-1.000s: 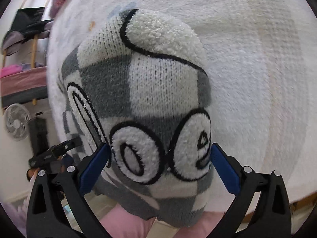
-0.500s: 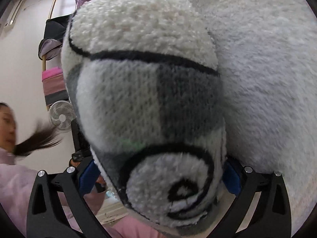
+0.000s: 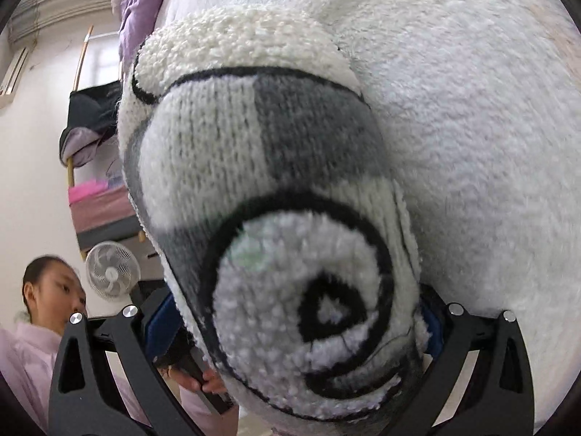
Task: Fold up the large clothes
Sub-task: 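Grasp the folded cardigan bundle with both tools from its sides, then lift the folded bundle with both tools and carry it toward the headboard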
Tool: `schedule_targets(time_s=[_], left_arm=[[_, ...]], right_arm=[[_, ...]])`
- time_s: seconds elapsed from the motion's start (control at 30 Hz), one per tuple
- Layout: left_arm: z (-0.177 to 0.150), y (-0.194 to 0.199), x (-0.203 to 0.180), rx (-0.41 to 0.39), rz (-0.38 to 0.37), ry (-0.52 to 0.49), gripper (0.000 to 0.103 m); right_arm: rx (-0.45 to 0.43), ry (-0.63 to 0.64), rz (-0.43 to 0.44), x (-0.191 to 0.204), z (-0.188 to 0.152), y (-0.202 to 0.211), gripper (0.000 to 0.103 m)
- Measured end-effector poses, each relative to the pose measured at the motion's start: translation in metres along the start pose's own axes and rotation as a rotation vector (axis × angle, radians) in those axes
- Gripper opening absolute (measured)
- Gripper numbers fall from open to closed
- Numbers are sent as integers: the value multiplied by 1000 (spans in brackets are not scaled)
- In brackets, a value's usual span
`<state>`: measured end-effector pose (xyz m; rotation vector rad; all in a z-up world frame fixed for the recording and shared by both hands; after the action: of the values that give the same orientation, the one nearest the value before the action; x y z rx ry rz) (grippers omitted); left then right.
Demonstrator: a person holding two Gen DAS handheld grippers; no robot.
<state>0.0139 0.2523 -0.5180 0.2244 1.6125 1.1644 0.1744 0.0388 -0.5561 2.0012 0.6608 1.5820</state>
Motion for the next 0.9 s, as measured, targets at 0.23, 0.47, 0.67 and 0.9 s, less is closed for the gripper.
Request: schedule_targets(time_s=[0.23,0.47,0.67,0.9], left_arm=[[17,16,21,11,6,33,60],[21,44,0,31,6,18,55],[20,78,-23,55,50,39,55],[28,136,-80,70,118,-14,55]], right_arm=[[-63,-12,-112,27,-13,4,91],[-6,-42,-74,56,-21,26,78],[37,49,-78,89,-36,40,76],[-6,72,-2,122,-61,97,75]])
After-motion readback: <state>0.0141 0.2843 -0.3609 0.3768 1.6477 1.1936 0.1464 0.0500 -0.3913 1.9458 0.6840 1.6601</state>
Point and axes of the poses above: each gripper's, at about its wrist camera, not at the fingertips, and y roughly against the way its jaws point, x to its left, z to its top, the point moved 8 cm from there along -y, roughly the way its jaws point, and after that the axes turned 5 degrees about -x, right-handed, at the moved point
